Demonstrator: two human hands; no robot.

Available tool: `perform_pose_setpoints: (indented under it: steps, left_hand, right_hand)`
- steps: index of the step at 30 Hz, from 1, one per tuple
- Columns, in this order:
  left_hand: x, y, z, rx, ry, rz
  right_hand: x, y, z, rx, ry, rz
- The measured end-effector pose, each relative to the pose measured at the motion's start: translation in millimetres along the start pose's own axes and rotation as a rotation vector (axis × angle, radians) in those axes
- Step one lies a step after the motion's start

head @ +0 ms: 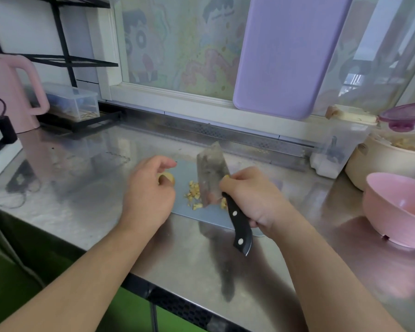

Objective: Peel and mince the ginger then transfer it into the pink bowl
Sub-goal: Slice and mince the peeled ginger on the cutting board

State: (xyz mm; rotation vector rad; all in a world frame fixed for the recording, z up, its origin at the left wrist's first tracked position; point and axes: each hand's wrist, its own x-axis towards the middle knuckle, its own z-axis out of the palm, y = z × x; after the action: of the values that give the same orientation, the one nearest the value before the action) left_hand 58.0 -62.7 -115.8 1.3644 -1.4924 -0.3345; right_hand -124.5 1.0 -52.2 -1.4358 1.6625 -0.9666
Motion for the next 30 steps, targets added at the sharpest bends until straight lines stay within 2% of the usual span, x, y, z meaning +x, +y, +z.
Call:
perform_pose_setpoints:
  steps: [2,6,9,13,17,24,30]
  left_hand:
    - [2.5,-1.9,1.6,0.084,-0.025,-0.028]
    - [5.0,-6.1,6.6,0.222,-0.125,-0.046]
    - [5.6,-8.8,6.6,0.242,-0.133,-0.055]
    - [3.8,-6.7,4.7,0.228,-0.132,-0.064]
    - [1.9,-4.1,3.3,0.2,-0.151,-0.083]
    - [2.0,0.8,3.8,0.278,-0.237,-0.116]
    - [3.1,2.1,5.9,0.395,-0.285,-0.092]
  right_hand:
    - [-2.8,-0.8,11.3,-0.1,-0.039,-0.01]
    - [-4.7,-1.5,24.7,-0.099,-0.115,0.019]
    - [-6.8,-2.0,25.7,-0.111,-0.137,0.049]
    - [-3.6,-1.2,18.8,-0.099,-0.079,0.086]
    - [4.3,4.1,8.4,-0.188,0.0,0.068]
    - [4.6,3.2,-1.5,-0.122,0.005,0.055]
    - [5.8,6.5,10.1,-0.222,-0.038,0.038]
